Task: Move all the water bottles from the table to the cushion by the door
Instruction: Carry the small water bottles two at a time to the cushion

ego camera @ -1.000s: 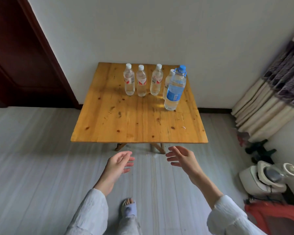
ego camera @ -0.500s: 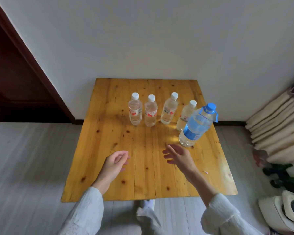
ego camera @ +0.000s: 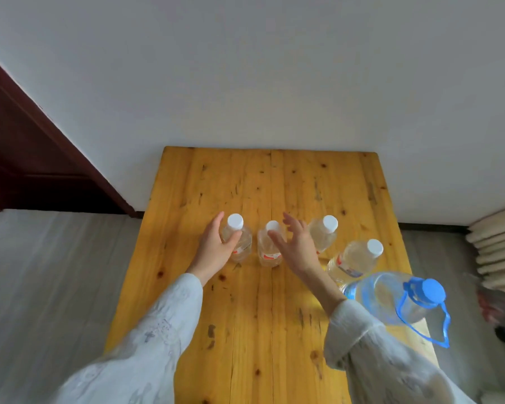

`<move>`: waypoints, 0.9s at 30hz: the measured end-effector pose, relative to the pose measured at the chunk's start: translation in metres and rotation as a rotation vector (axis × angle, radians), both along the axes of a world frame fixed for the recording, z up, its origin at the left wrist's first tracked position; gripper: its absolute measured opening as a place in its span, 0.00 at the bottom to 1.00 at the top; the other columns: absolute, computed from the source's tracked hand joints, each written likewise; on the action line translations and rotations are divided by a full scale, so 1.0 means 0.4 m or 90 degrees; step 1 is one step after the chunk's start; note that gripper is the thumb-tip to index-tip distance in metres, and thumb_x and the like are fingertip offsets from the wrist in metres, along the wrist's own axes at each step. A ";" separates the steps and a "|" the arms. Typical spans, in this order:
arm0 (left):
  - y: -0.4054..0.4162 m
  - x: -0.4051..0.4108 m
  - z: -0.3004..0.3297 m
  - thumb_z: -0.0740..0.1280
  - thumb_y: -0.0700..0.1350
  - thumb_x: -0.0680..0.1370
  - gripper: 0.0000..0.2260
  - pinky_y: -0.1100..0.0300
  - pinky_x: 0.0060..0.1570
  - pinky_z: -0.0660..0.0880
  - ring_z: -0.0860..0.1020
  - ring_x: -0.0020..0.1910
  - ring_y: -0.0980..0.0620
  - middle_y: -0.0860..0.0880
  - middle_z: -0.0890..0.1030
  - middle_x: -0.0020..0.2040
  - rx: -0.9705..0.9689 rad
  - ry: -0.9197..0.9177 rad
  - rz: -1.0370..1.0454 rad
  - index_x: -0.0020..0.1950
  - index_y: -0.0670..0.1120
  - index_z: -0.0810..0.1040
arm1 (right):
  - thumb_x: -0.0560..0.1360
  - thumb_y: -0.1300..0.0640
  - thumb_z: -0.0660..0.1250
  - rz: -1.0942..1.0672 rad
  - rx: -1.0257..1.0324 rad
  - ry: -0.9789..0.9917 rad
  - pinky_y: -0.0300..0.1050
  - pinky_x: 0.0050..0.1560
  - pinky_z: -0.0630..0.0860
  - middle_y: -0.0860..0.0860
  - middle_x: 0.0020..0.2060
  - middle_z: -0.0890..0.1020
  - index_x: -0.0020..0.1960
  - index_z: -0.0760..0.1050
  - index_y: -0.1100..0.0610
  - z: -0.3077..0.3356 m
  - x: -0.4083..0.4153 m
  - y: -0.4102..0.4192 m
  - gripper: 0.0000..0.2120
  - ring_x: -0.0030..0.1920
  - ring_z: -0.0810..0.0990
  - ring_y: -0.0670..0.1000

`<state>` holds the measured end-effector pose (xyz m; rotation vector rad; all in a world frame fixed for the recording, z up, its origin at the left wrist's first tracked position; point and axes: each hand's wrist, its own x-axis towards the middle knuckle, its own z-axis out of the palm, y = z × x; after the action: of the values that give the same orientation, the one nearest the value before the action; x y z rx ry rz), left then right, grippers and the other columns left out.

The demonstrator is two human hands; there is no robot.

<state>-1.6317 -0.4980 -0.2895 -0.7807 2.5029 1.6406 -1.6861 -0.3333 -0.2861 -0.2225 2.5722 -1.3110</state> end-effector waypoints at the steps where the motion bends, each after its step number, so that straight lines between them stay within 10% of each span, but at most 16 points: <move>1: -0.002 -0.024 -0.010 0.62 0.52 0.76 0.25 0.58 0.65 0.66 0.63 0.71 0.50 0.49 0.64 0.72 -0.002 -0.002 -0.014 0.72 0.52 0.60 | 0.73 0.51 0.66 0.016 0.007 0.008 0.51 0.65 0.68 0.57 0.65 0.71 0.69 0.64 0.58 -0.007 -0.014 -0.010 0.27 0.64 0.70 0.56; 5: -0.010 -0.062 -0.042 0.64 0.54 0.75 0.16 0.71 0.43 0.69 0.73 0.58 0.52 0.50 0.75 0.60 -0.020 0.035 -0.039 0.62 0.54 0.70 | 0.72 0.50 0.68 0.093 0.007 0.054 0.49 0.63 0.68 0.55 0.62 0.74 0.66 0.68 0.58 -0.031 -0.036 -0.025 0.25 0.63 0.71 0.55; 10: -0.021 -0.026 -0.068 0.66 0.54 0.73 0.16 0.63 0.49 0.74 0.74 0.55 0.51 0.50 0.76 0.56 -0.035 0.064 -0.025 0.59 0.54 0.70 | 0.69 0.52 0.71 0.136 0.001 0.083 0.36 0.57 0.64 0.53 0.58 0.75 0.64 0.68 0.58 -0.058 -0.003 -0.006 0.26 0.58 0.72 0.51; 19: -0.004 0.020 -0.068 0.61 0.48 0.78 0.16 0.61 0.56 0.69 0.71 0.60 0.52 0.49 0.73 0.62 -0.100 0.094 -0.110 0.64 0.49 0.67 | 0.71 0.53 0.68 0.129 0.019 0.117 0.41 0.51 0.68 0.54 0.54 0.78 0.58 0.72 0.59 -0.056 0.028 0.001 0.18 0.54 0.74 0.54; 27: -0.011 0.150 -0.085 0.59 0.52 0.77 0.16 0.68 0.43 0.70 0.74 0.54 0.50 0.47 0.75 0.56 -0.043 0.075 -0.116 0.63 0.48 0.67 | 0.70 0.52 0.70 -0.014 0.003 0.056 0.34 0.49 0.65 0.51 0.52 0.78 0.60 0.72 0.60 -0.049 0.203 0.089 0.22 0.52 0.73 0.49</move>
<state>-1.5717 -0.5025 -0.3235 -0.4571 2.6307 1.5937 -1.6048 -0.2978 -0.3059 -0.2575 2.6569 -1.3306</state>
